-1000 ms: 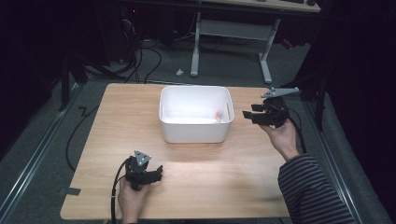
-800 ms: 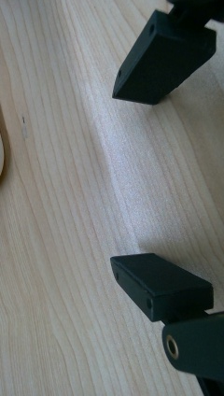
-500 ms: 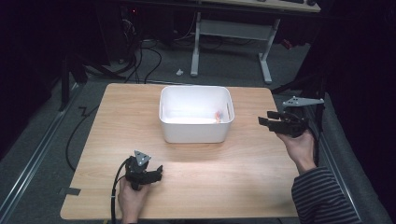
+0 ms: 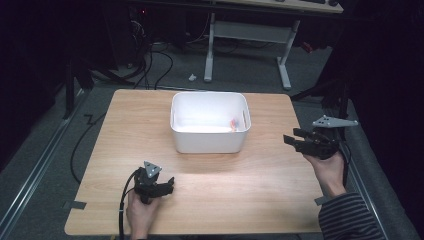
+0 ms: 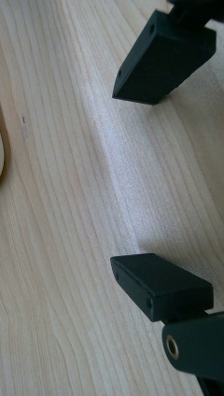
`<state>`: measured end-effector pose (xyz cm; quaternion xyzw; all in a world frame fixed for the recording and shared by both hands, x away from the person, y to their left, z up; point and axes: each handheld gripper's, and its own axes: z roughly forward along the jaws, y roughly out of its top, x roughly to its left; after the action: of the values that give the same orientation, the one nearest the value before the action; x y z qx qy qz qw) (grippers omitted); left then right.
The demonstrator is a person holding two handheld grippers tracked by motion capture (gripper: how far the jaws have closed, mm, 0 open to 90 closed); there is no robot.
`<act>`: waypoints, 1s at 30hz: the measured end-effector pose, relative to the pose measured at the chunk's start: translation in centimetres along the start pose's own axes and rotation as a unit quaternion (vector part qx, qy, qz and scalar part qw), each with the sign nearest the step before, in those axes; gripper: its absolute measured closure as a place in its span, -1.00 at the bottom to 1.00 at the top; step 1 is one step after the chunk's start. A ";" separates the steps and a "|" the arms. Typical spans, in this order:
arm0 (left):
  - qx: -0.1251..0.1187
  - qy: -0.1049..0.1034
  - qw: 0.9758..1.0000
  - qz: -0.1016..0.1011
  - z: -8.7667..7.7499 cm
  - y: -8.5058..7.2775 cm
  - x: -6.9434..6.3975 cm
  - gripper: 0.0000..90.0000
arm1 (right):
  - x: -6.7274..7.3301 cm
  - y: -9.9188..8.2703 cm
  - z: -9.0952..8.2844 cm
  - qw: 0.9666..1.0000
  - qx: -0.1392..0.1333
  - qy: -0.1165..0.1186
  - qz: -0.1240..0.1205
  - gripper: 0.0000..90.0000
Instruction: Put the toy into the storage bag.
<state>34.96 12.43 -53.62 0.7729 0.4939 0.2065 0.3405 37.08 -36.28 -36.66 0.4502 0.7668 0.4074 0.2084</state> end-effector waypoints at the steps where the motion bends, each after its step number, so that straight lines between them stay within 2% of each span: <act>1: -0.001 0.000 1.000 -0.001 0.0 0.0 0.0 -0.63 | 0.0 -0.3 -0.1 1.000 -0.001 0.001 0.001 0.05; 11: 0.000 0.000 1.000 -0.001 0.0 0.0 0.0 -0.63 | 0.8 -2.2 -0.7 1.000 -0.011 0.002 -0.005 0.02; 22: 0.000 0.000 1.000 -0.001 0.0 0.0 0.0 -0.63 | 1.0 -4.2 -0.6 1.000 -0.001 0.006 0.010 0.03; 30: -0.001 0.000 1.000 -0.001 0.0 0.0 0.0 -0.63 | 1.6 -5.0 -0.8 1.000 0.000 0.002 0.003 0.04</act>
<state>34.97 12.41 -53.63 0.7724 0.4945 0.2067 0.3409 33.13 -36.53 -40.16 0.4521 0.7656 0.4088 0.2058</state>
